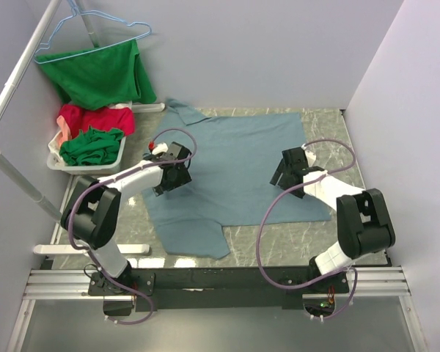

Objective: Fold and stack the t-shirts
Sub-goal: Fold the tshirt

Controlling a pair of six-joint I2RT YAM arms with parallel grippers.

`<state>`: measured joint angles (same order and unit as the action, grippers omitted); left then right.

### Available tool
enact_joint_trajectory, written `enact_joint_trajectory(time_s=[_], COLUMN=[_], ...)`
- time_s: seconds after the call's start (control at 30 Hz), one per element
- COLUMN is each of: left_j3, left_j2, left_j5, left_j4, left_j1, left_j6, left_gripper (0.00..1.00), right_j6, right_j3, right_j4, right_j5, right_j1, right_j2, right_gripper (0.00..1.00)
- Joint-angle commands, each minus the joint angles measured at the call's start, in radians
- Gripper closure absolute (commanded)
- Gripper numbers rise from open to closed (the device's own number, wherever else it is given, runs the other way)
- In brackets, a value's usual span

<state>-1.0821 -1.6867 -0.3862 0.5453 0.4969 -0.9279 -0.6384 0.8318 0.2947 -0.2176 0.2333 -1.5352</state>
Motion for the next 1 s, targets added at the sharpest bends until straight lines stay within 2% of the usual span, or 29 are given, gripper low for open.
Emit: enact_joint_trajectory(time_s=[0.0, 0.47, 0.77, 0.97], left_j3=[0.042, 0.175, 0.248, 0.283], left_j2=[-0.014, 0.038, 0.139, 0.193], left_j5=[-0.013, 0.010, 0.023, 0.015], left_j4=[0.021, 0.065, 0.111, 0.145], left_j1=[-0.001, -0.003, -0.001, -0.001], left_j6=[-0.049, -0.126, -0.150, -0.170], left_gripper=[0.11, 0.05, 0.05, 0.04], right_j6=[0.000, -0.020, -0.061, -0.116], right_j3=[0.012, -0.023, -0.149, -0.256], right_j4=[0.034, 0.152, 0.175, 0.190], right_j5=[0.001, 0.055, 0.107, 0.172], right_j1=[0.006, 0.006, 0.006, 0.006], right_j2=[-0.025, 0.003, 0.098, 0.225], right_gripper=[0.22, 0.19, 0.20, 0.22])
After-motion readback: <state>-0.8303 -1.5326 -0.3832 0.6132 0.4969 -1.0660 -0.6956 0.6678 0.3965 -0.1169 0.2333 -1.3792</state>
